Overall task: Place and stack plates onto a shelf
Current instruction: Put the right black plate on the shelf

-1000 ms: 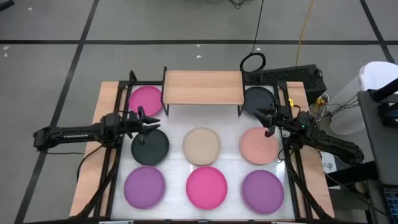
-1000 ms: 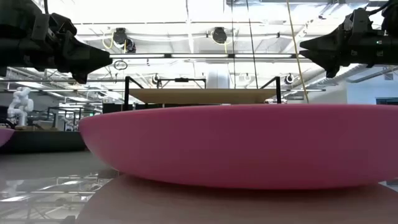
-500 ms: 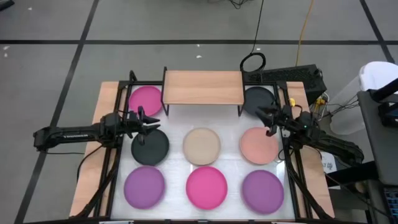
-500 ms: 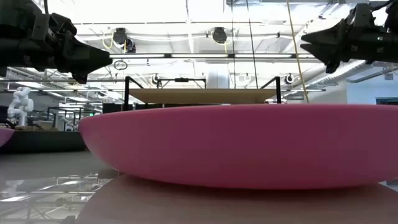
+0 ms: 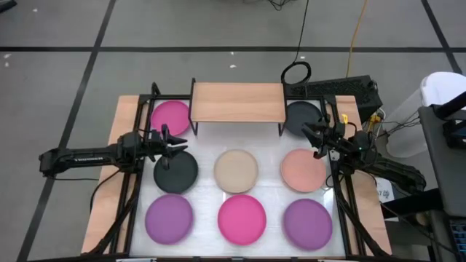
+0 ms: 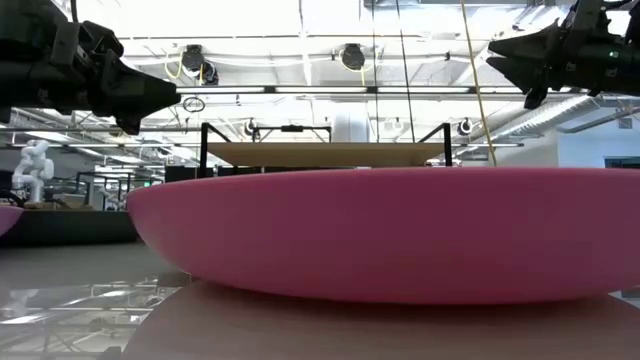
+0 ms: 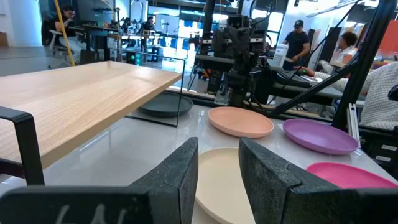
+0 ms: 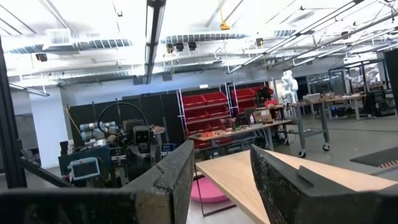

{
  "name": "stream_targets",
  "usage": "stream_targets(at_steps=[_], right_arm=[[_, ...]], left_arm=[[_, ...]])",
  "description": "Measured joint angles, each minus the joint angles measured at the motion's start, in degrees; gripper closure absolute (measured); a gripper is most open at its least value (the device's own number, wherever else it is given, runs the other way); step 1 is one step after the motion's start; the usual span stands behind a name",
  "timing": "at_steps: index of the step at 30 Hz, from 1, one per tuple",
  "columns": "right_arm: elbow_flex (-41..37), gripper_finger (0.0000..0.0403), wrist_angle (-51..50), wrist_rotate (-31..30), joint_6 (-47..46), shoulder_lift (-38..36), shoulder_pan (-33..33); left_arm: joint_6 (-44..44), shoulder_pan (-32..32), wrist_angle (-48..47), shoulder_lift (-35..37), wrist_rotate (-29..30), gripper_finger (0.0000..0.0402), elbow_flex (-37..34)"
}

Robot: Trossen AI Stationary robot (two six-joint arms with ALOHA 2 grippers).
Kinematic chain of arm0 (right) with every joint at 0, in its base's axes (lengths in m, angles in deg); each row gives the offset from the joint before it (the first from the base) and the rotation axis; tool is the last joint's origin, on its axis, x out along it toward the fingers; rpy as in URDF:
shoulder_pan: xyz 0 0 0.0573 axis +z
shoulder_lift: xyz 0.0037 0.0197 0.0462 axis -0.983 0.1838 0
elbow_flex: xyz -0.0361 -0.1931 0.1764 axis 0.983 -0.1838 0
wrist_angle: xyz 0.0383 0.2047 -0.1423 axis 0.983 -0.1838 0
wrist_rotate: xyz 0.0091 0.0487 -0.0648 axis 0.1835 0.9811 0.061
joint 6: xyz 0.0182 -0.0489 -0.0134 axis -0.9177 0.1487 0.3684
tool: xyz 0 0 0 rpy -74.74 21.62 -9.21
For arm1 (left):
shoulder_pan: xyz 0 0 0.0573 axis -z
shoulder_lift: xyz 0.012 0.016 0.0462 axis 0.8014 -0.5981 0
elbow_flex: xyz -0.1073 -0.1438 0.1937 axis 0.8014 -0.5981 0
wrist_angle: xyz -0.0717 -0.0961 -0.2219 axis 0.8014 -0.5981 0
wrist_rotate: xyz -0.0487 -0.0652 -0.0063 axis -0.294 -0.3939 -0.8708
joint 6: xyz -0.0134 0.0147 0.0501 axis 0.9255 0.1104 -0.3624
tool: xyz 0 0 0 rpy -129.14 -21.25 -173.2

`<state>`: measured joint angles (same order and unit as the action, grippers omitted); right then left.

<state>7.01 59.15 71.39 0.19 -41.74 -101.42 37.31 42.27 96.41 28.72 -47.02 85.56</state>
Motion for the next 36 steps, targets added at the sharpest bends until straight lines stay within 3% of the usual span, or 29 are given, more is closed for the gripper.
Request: stream_targets(at_steps=[17, 26, 36], right_arm=[[1.65, 0.0264, -2.42, -2.25, 0.07, 1.23, -0.03], [5.77, 0.0264, -12.99, -7.9, 3.45, 12.21, -0.03], [6.1, 0.0264, -14.99, -12.24, 6.64, 26.58, -0.09]], left_arm=[[0.0, 0.01, 0.0, 0.01, 0.0, 0.0282, 0.0], [0.0, 0.0, 0.0, 0.02, 0.0, 0.0282, 0.0], [-0.01, 0.02, 0.0, 0.01, 0.0, 0.0282, 0.0]])
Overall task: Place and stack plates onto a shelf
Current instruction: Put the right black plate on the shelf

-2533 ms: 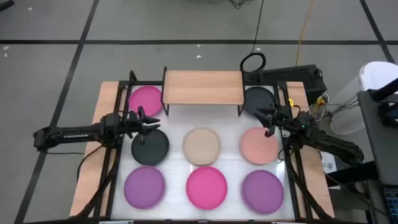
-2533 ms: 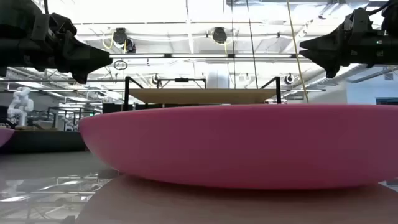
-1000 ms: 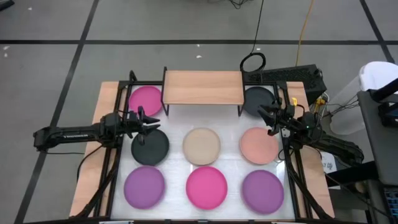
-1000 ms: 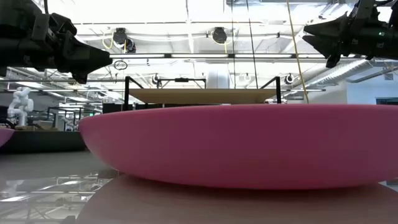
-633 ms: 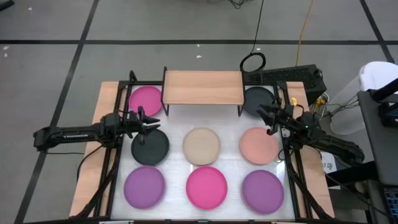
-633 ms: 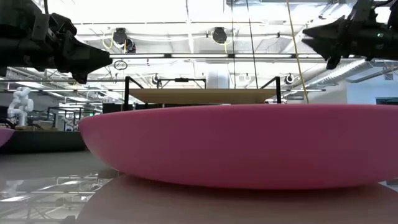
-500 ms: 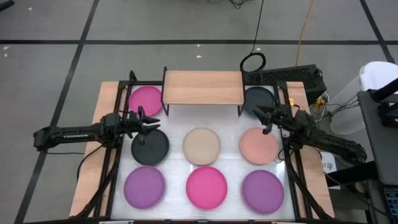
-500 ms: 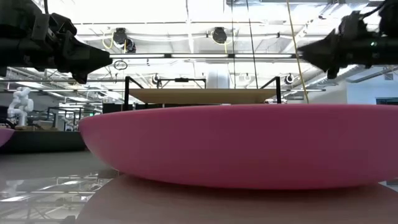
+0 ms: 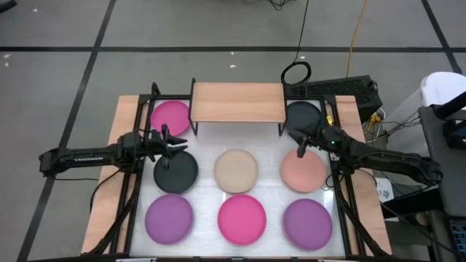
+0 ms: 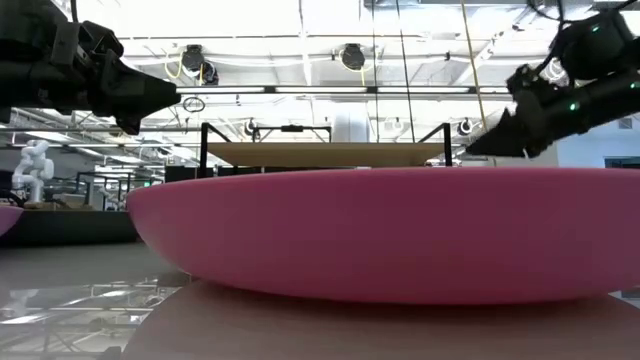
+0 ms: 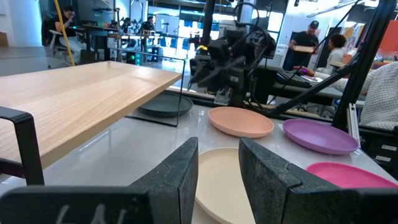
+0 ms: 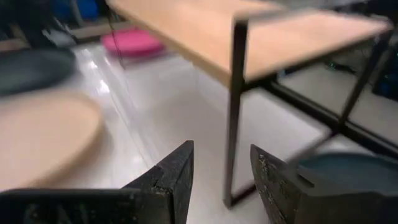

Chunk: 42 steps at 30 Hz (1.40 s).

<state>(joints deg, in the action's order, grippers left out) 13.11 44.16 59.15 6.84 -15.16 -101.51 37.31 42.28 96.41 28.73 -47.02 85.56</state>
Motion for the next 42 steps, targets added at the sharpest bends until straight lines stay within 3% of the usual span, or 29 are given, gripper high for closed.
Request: stream_targets(at_steps=[5, 13, 18, 26, 34, 42], right_arm=[[1.28, 0.0264, -1.72, -1.59, 0.02, 5.48, 0.02], [8.17, 0.0264, -13.59, -10.83, 2.03, 13.48, 0.01], [9.53, 0.0264, -17.13, -13.09, 2.42, 17.92, -1.22], [9.53, 0.0264, -17.19, -12.94, 1.3, 23.02, -3.78], [9.53, 0.0264, -17.14, -8.48, 0.74, 26.03, -5.55], [9.53, 0.0264, -17.08, -7.14, 1.27, 26.68, -6.07]], left_arm=[[-0.01, 0.0, 0.0, -0.01, 0.0, 0.0282, 0.0], [0.01, 0.0, 0.0, 0.01, 0.0, 0.0282, 0.0], [-0.01, -0.02, 0.0, 0.01, 0.0, 0.0282, 0.0], [0.01, -0.01, 0.0, -0.01, 0.0, 0.0282, 0.0], [0.01, -0.02, 0.0, 0.0, 0.0, 0.0282, 0.0], [0.0, -0.02, 0.0, -0.01, 0.0, 0.0282, 0.0]])
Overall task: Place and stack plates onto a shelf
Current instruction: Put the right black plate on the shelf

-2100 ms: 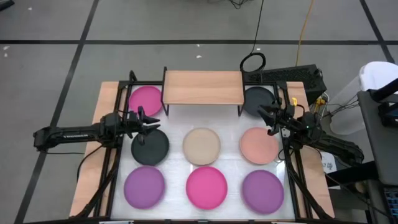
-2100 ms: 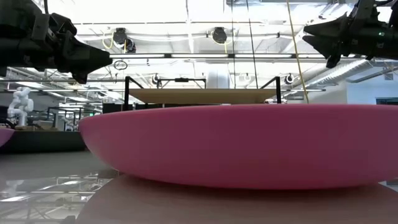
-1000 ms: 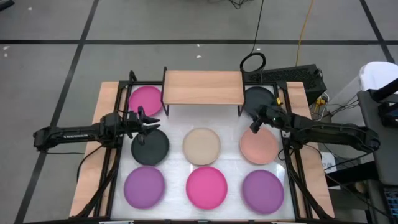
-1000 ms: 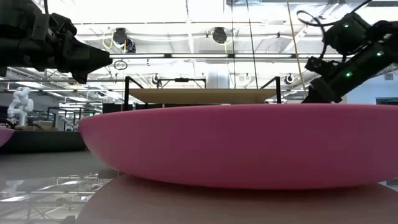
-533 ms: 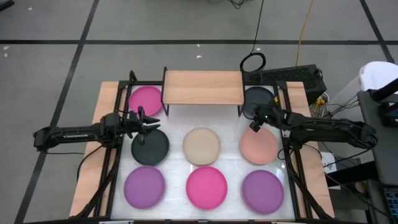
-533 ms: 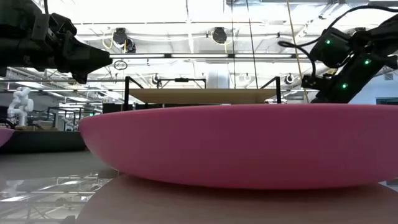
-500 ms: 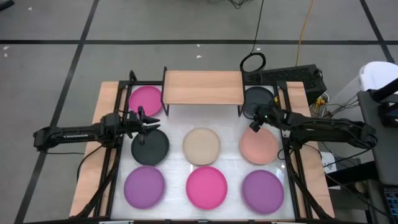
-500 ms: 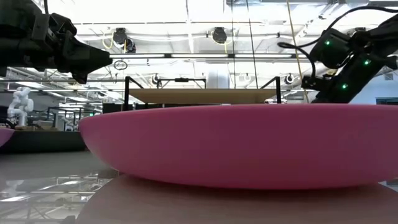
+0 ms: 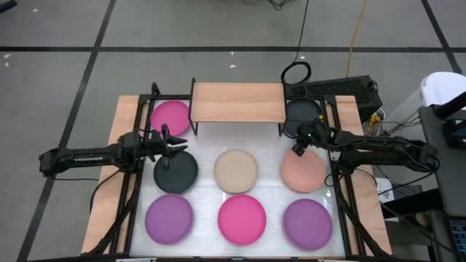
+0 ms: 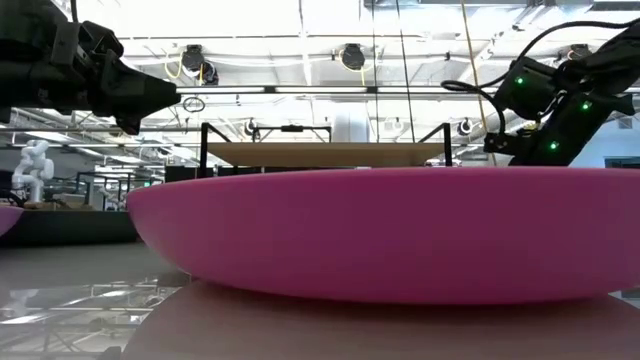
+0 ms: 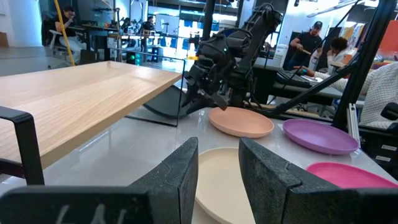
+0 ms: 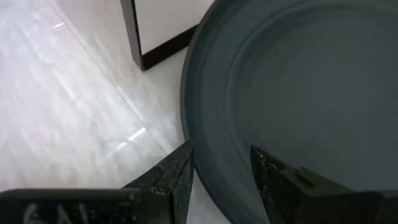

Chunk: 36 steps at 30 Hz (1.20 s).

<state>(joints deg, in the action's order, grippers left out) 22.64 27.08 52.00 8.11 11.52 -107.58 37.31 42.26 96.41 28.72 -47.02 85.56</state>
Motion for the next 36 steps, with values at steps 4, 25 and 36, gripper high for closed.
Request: stream_targets(at_steps=[4, 25, 36], right_arm=[[-0.02, 0.0264, 0.61, 0.0, 0.02, -0.98, 0.01], [-0.07, 0.0264, 2.72, 6.15, 0.17, -4.54, 0.07], [-0.68, 0.0264, -1.04, 6.03, -0.38, -4.54, 0.07]], left_arm=[[-0.01, 0.0, 0.0, 0.0, 0.0, 0.0282, 0.0], [0.01, 0.0, 0.0, 0.02, 0.0, 0.0282, 0.0], [0.01, 0.0, 0.0, 0.0, 0.0, 0.0282, 0.0]])
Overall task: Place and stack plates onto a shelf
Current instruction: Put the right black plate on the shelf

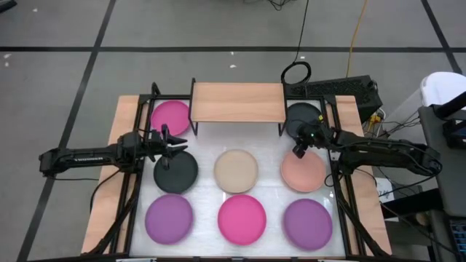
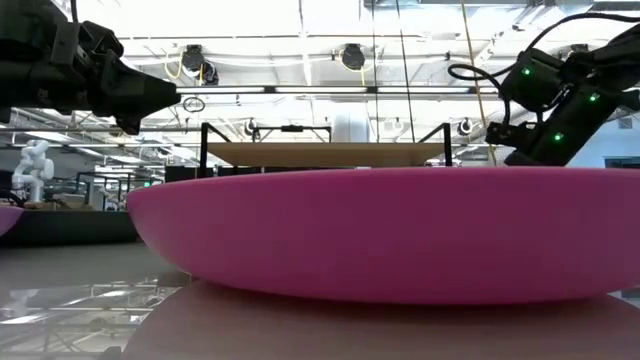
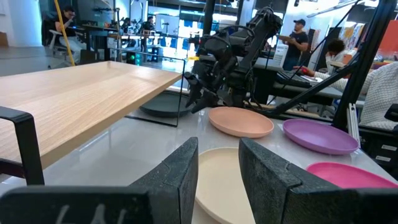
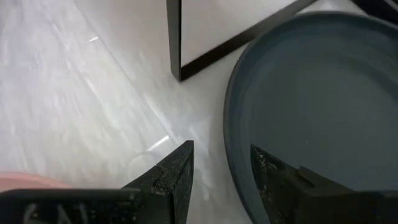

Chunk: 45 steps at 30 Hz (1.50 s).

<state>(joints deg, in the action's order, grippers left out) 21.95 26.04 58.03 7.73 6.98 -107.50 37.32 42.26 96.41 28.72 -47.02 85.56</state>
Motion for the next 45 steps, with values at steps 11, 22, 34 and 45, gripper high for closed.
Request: stream_targets(at_steps=[11, 22, 34, 45], right_arm=[[-5.38, 0.0264, 7.53, -3.28, -1.4, 0.02, 0.0], [-5.55, 0.0339, 8.65, -3.13, -3.42, 0.0, -0.02], [-5.53, 0.0399, 10.39, -3.0, -3.62, 0.0, 0.31], [-3.08, 0.0402, 13.58, -9.01, -4.98, -5.18, 1.6]], left_arm=[[0.0, 0.02, 0.0, 0.0, 0.0, 0.0282, 0.0], [0.0, 0.0, 0.0, 0.0, 0.0, 0.0282, 0.0], [-0.01, 0.02, 0.0, 0.01, 0.0, 0.0282, 0.0], [-0.02, 0.0, 0.0, 0.0, 0.0, 0.0282, 0.0]])
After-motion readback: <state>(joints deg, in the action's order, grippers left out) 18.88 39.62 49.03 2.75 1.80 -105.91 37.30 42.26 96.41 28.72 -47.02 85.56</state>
